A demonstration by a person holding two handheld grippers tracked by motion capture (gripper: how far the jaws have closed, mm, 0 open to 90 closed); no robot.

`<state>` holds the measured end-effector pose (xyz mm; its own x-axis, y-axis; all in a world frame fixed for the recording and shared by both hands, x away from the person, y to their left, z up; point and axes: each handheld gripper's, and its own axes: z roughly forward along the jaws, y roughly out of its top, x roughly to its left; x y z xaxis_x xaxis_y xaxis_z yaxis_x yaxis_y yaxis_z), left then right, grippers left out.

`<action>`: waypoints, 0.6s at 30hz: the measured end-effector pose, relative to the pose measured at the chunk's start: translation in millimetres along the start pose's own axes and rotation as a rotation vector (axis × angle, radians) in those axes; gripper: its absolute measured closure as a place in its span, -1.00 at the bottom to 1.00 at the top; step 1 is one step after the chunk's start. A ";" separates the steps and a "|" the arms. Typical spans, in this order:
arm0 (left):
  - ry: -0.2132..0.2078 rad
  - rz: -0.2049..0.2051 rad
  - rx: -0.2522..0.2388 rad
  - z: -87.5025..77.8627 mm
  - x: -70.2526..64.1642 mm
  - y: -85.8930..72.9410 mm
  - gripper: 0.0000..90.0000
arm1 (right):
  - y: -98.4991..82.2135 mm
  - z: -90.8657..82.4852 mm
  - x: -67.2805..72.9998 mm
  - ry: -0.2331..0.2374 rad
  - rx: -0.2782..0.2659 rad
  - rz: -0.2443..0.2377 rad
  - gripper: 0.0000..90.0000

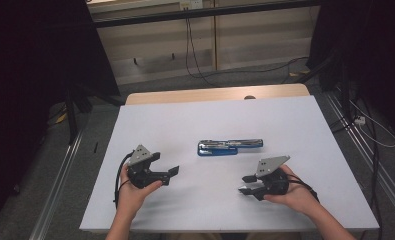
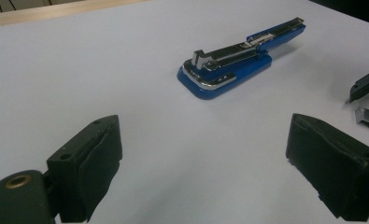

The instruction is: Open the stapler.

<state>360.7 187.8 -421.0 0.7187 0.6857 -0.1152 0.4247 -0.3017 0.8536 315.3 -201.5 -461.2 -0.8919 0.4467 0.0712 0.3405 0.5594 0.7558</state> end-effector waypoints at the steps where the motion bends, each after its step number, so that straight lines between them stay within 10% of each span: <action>1: 0.000 -0.001 -0.002 -0.1 0.2 -0.2 -0.76 | 0.3 0.6 0.2 0.003 0.002 -0.005 0.27; 18: 0.000 0.004 0.011 0.5 0.3 -0.9 -0.76 | 0.9 -0.2 4.3 0.043 0.032 -0.037 0.57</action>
<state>360.8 187.9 -422.1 0.7207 0.6842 -0.1117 0.4275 -0.3118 0.8485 311.6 -199.2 -460.1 -0.9158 0.3951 0.0720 0.3156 0.5970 0.7375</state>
